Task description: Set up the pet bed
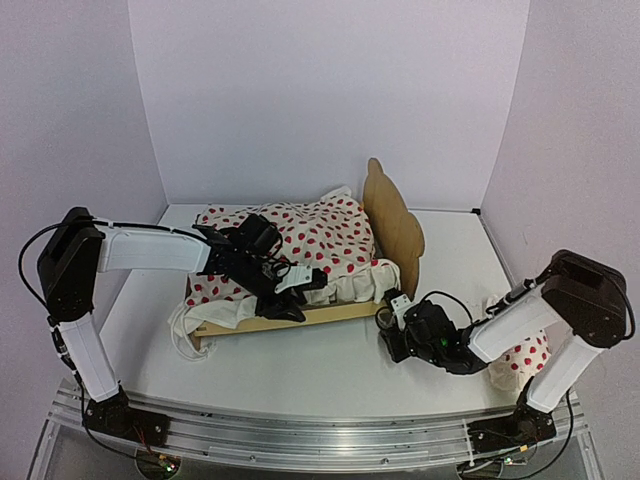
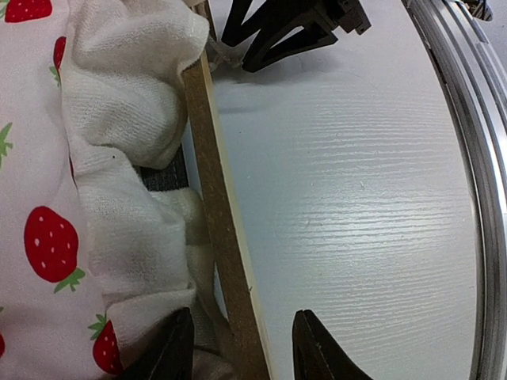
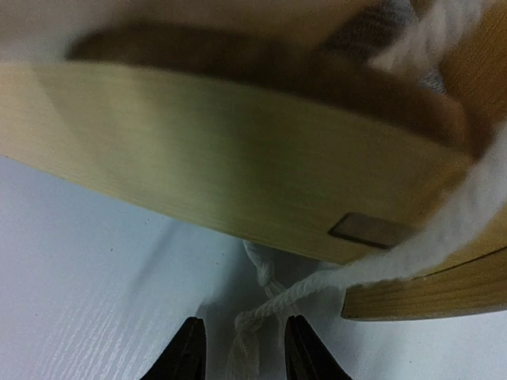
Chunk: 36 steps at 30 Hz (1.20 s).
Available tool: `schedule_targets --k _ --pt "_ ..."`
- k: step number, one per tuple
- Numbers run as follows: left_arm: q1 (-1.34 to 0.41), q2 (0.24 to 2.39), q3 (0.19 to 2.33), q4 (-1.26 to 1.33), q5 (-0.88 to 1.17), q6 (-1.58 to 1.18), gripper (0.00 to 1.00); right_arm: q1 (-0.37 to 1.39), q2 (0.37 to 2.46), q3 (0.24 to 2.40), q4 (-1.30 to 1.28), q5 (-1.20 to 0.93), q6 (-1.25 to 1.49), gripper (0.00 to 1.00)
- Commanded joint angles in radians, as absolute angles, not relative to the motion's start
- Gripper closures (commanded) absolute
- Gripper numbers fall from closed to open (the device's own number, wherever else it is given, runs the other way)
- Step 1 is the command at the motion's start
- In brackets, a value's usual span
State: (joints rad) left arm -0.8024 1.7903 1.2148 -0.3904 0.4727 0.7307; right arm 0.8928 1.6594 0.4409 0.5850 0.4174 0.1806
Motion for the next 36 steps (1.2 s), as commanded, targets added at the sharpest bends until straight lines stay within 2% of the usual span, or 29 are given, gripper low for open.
schedule_targets --k 1,5,6,13,16,24,30,36 --pt "-0.804 1.821 1.259 -0.387 0.477 0.734 0.71 0.893 1.741 0.472 0.758 0.472 0.159 0.66" --pt "-0.803 1.838 1.305 -0.441 0.503 0.725 0.97 0.893 1.799 0.476 0.837 0.511 0.144 0.62" --pt "-0.804 1.845 1.339 -0.470 0.512 0.716 1.00 0.893 1.809 0.476 0.850 0.517 0.141 0.61" --pt "-0.801 1.937 1.705 -0.793 0.597 0.628 1.00 0.891 1.844 0.480 0.901 0.522 0.145 0.59" --pt "-0.801 1.949 1.787 -0.853 0.621 0.564 1.00 0.891 1.815 0.483 0.911 0.491 0.128 0.56" --pt "-0.802 1.923 1.881 -0.901 0.656 0.483 1.00 0.891 1.658 0.429 0.913 0.555 0.069 0.50" --pt "-0.802 1.915 1.963 -0.914 0.657 0.467 1.00 0.891 1.504 0.372 0.910 0.488 0.080 0.45" --pt "-0.802 1.906 1.979 -0.912 0.650 0.471 1.00 0.891 1.382 0.302 0.851 0.472 0.114 0.48"
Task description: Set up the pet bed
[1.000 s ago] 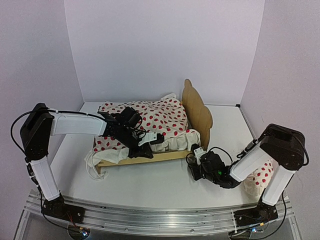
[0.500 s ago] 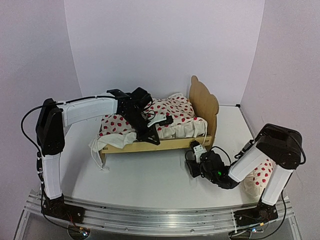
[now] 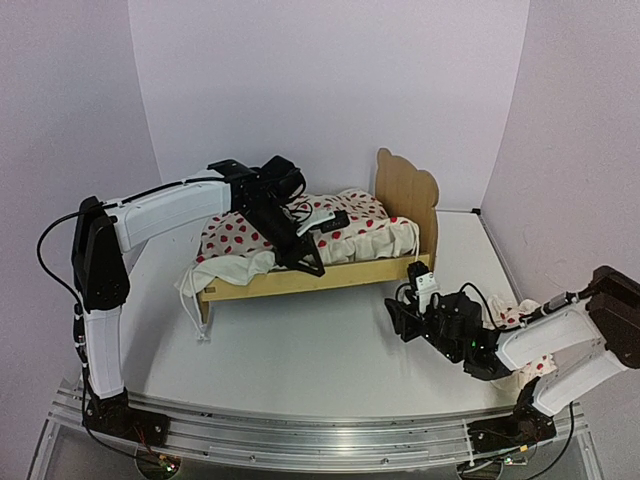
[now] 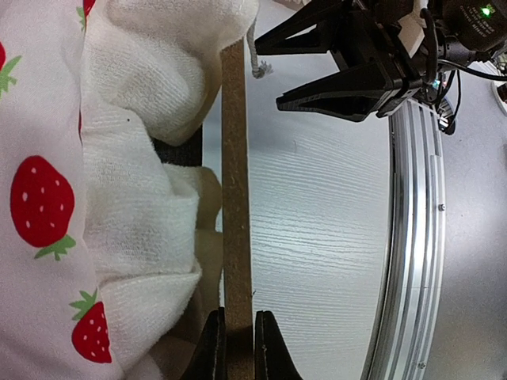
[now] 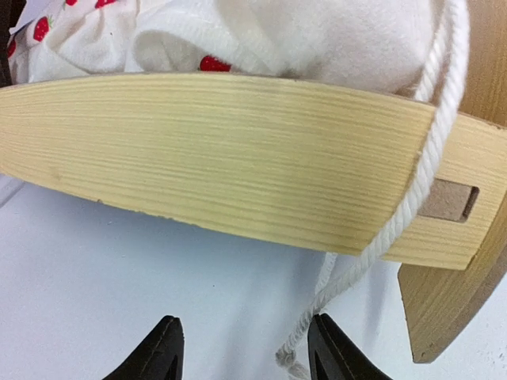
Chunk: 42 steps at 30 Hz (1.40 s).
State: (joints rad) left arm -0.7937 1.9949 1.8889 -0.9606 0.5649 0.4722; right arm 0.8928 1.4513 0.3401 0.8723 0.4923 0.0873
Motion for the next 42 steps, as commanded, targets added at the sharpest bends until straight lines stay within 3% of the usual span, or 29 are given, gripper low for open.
schedule_targets --k 1,12,25,32,37,42 --pt "-0.802 1.906 1.985 -0.909 0.652 0.470 1.00 0.890 1.365 0.294 0.842 0.467 0.124 0.48" --pt "-0.804 1.897 2.013 -0.917 0.674 0.476 1.00 0.866 1.311 0.309 0.800 0.522 0.131 0.49" --pt "-0.804 1.884 2.000 -0.911 0.694 0.479 1.00 0.792 1.492 0.458 0.846 0.573 0.115 0.63" --pt "-0.804 1.881 2.003 -0.906 0.719 0.458 1.00 0.744 1.598 0.484 0.935 0.520 0.183 0.76" --pt "-0.803 1.877 1.997 -0.906 0.725 0.447 1.00 0.733 1.620 0.485 0.946 0.500 0.216 0.99" --pt "-0.772 1.867 1.951 -0.868 0.675 0.422 1.00 0.730 1.542 0.423 0.869 0.402 0.270 1.00"
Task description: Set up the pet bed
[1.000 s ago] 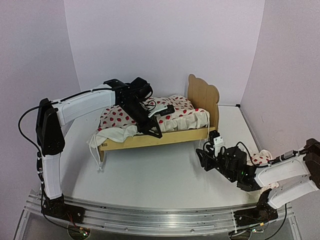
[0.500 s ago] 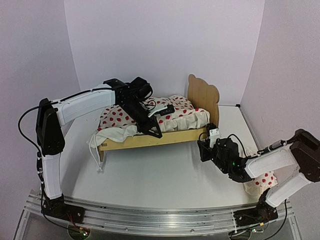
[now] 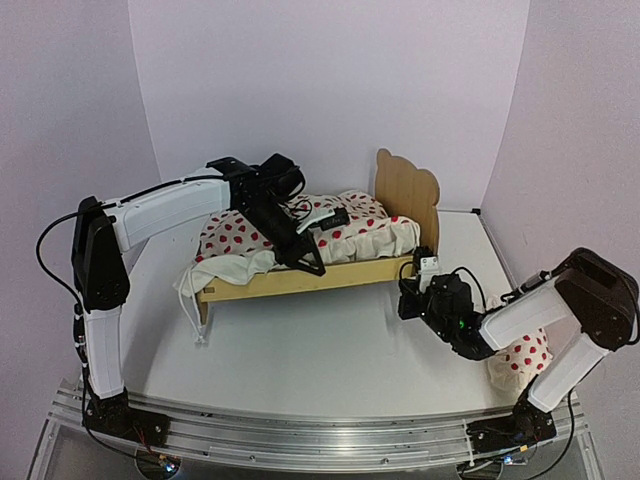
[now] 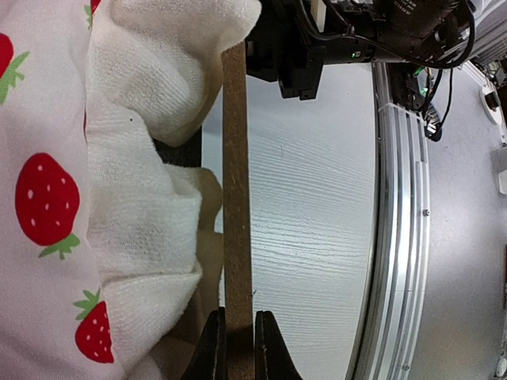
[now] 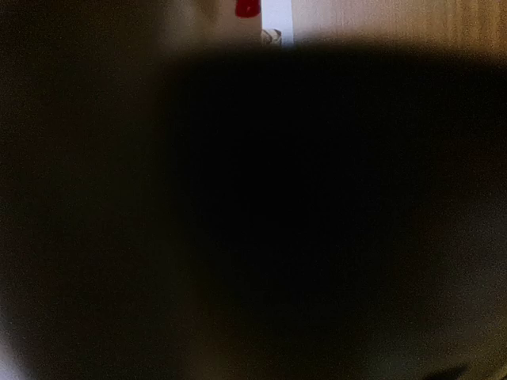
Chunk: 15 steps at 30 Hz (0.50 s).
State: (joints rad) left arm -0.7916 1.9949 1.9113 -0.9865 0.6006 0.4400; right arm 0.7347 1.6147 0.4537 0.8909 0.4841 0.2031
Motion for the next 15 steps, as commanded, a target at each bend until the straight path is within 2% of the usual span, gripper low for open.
schedule_targets --k 1,5,10,15 --pt "-0.755 1.869 1.941 -0.858 0.663 0.416 1.00 0.730 1.509 0.418 0.793 0.385 0.296 1.00" --pt "-0.698 1.882 1.918 -0.847 0.623 0.457 1.00 0.731 1.378 0.471 0.345 0.308 0.363 1.00" --pt "-0.692 1.869 1.797 -0.802 0.579 0.572 1.00 0.732 1.307 0.466 0.154 0.172 0.379 1.00" --pt "-0.679 1.877 1.705 -0.740 0.556 0.623 1.00 0.732 1.332 0.510 0.012 0.047 0.376 1.00"
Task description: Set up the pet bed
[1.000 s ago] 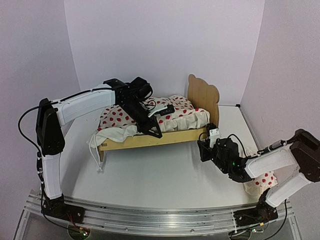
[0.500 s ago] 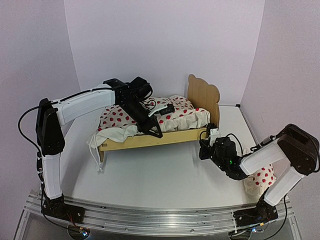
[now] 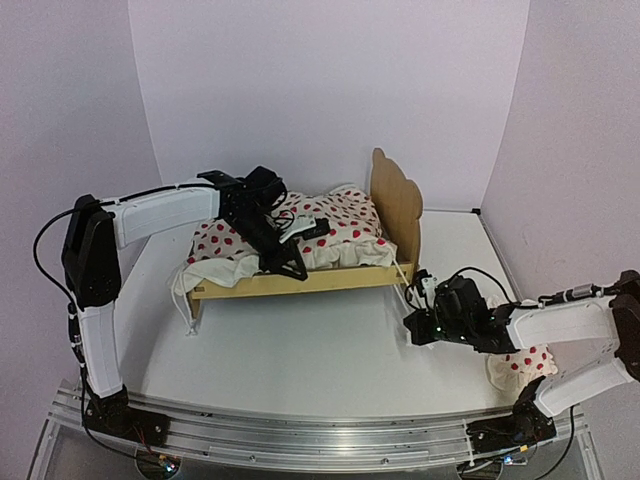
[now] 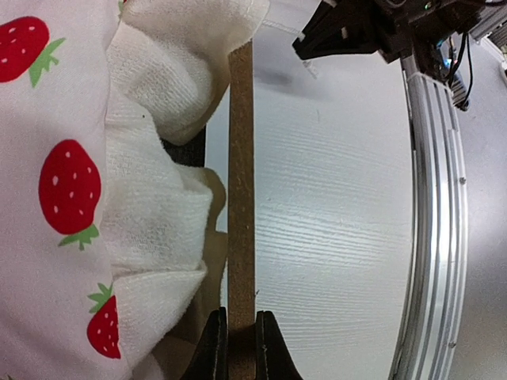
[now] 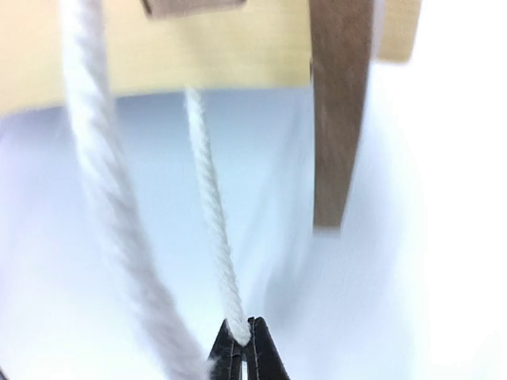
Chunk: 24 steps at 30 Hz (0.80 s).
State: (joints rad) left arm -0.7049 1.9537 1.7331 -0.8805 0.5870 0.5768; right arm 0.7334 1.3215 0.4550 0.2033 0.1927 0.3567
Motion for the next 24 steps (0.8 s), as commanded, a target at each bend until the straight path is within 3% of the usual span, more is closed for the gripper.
schedule_targets --k 1,16,17,21,24 --pt "-0.676 1.881 1.688 -0.730 0.548 0.635 1.00 0.732 1.339 0.517 0.003 0.015 0.375 1.00" --pt "-0.650 1.899 1.444 -0.643 0.456 0.850 0.99 0.741 1.428 0.719 -0.288 -0.284 0.363 1.00" --pt "-0.650 1.898 1.442 -0.648 0.467 0.861 0.95 0.743 1.439 0.739 -0.305 -0.293 0.370 1.00" --pt "-0.651 1.861 1.437 -0.664 0.532 0.899 0.60 0.747 1.482 0.794 -0.323 -0.336 0.438 1.00" --pt "-0.650 1.788 1.398 -0.636 0.595 0.947 0.47 0.748 1.491 0.807 -0.330 -0.349 0.530 1.00"
